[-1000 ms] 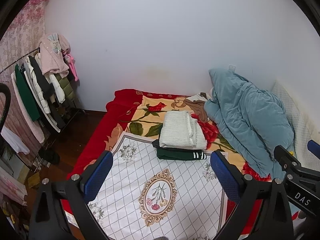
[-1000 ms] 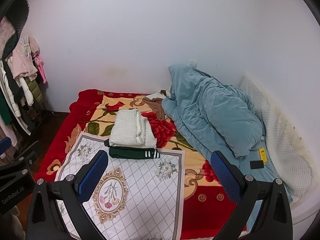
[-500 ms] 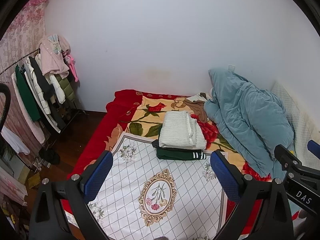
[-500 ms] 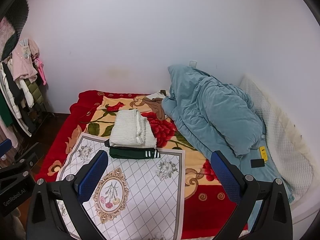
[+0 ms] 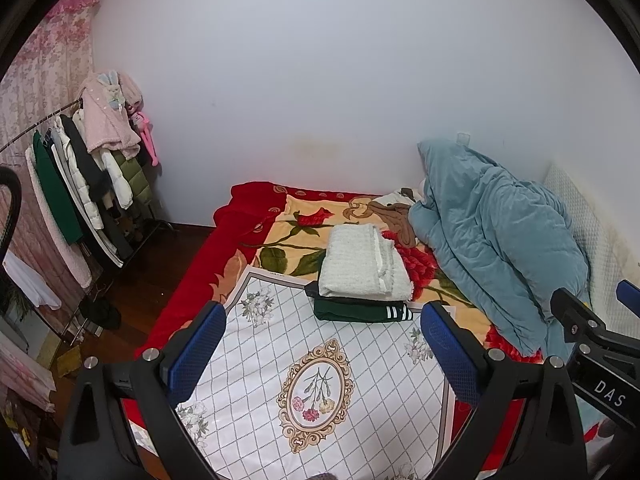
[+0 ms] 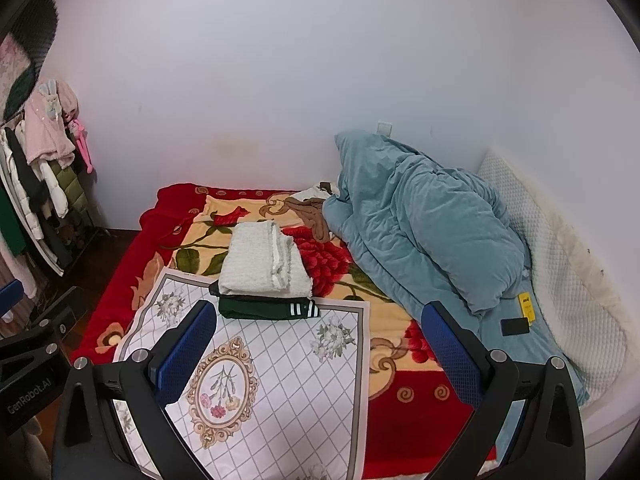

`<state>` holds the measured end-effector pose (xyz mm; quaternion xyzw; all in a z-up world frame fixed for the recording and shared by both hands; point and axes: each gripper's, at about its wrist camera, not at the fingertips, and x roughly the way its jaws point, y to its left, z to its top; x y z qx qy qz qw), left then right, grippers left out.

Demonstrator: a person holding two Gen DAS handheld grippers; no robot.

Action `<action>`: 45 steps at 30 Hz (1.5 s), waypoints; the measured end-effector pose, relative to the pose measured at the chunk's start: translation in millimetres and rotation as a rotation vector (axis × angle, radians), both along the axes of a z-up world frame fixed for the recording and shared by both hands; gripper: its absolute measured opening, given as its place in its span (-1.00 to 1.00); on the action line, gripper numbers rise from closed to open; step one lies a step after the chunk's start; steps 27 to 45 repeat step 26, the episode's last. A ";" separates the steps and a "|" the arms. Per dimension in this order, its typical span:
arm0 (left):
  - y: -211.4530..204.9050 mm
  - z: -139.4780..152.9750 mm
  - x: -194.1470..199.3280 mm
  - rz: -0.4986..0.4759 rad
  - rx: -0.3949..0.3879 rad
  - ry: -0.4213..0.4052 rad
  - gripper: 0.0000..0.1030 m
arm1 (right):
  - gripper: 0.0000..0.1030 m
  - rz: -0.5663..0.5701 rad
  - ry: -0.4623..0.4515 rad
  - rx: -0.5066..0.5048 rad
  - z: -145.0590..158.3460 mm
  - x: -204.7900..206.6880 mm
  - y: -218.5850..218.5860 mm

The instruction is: Fold large clothes

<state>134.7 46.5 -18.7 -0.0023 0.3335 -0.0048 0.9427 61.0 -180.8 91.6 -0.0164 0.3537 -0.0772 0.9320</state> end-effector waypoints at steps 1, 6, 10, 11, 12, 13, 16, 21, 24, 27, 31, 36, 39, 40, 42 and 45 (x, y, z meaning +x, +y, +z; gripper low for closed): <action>-0.3 0.2 -0.4 0.000 0.000 0.000 0.93 | 1.00 -0.001 -0.002 -0.002 0.0 0.8 -0.1; -0.7 1.7 -2.2 0.000 0.004 -0.003 0.93 | 1.00 -0.011 -0.004 -0.004 -0.3 -6.4 1.0; -1.5 1.7 -2.9 0.000 0.005 -0.006 0.93 | 1.00 -0.022 -0.004 -0.003 -0.9 -15.8 1.5; -1.5 1.7 -3.1 0.000 0.006 -0.007 0.93 | 1.00 -0.023 -0.005 -0.004 -0.8 -16.8 1.6; -2.0 2.4 -3.3 -0.001 0.005 -0.007 0.93 | 1.00 -0.023 -0.005 -0.002 -0.8 -17.4 1.4; -1.7 2.3 -3.6 -0.001 0.004 -0.007 0.93 | 1.00 -0.024 -0.005 -0.003 -0.6 -16.2 1.7; -2.1 3.8 -3.6 -0.003 0.004 -0.008 0.93 | 1.00 -0.024 -0.008 -0.003 -0.7 -18.2 1.7; -1.7 3.9 -4.6 -0.001 0.004 -0.008 0.93 | 1.00 -0.034 -0.008 -0.003 -1.8 -27.7 3.1; -0.9 5.6 -5.0 0.004 0.005 -0.013 0.93 | 1.00 -0.037 -0.009 -0.001 -2.0 -31.6 3.4; 2.4 7.4 -5.2 0.004 0.004 -0.015 0.93 | 1.00 -0.038 -0.009 0.001 -2.2 -34.0 3.8; 2.4 7.4 -5.2 0.004 0.004 -0.015 0.93 | 1.00 -0.038 -0.009 0.001 -2.2 -34.0 3.8; 2.4 7.4 -5.2 0.004 0.004 -0.015 0.93 | 1.00 -0.038 -0.009 0.001 -2.2 -34.0 3.8; 2.4 7.4 -5.2 0.004 0.004 -0.015 0.93 | 1.00 -0.038 -0.009 0.001 -2.2 -34.0 3.8; 2.4 7.4 -5.2 0.004 0.004 -0.015 0.93 | 1.00 -0.038 -0.009 0.001 -2.2 -34.0 3.8; 2.4 7.4 -5.2 0.004 0.004 -0.015 0.93 | 1.00 -0.038 -0.009 0.001 -2.2 -34.0 3.8; 2.4 7.4 -5.2 0.004 0.004 -0.015 0.93 | 1.00 -0.038 -0.009 0.001 -2.2 -34.0 3.8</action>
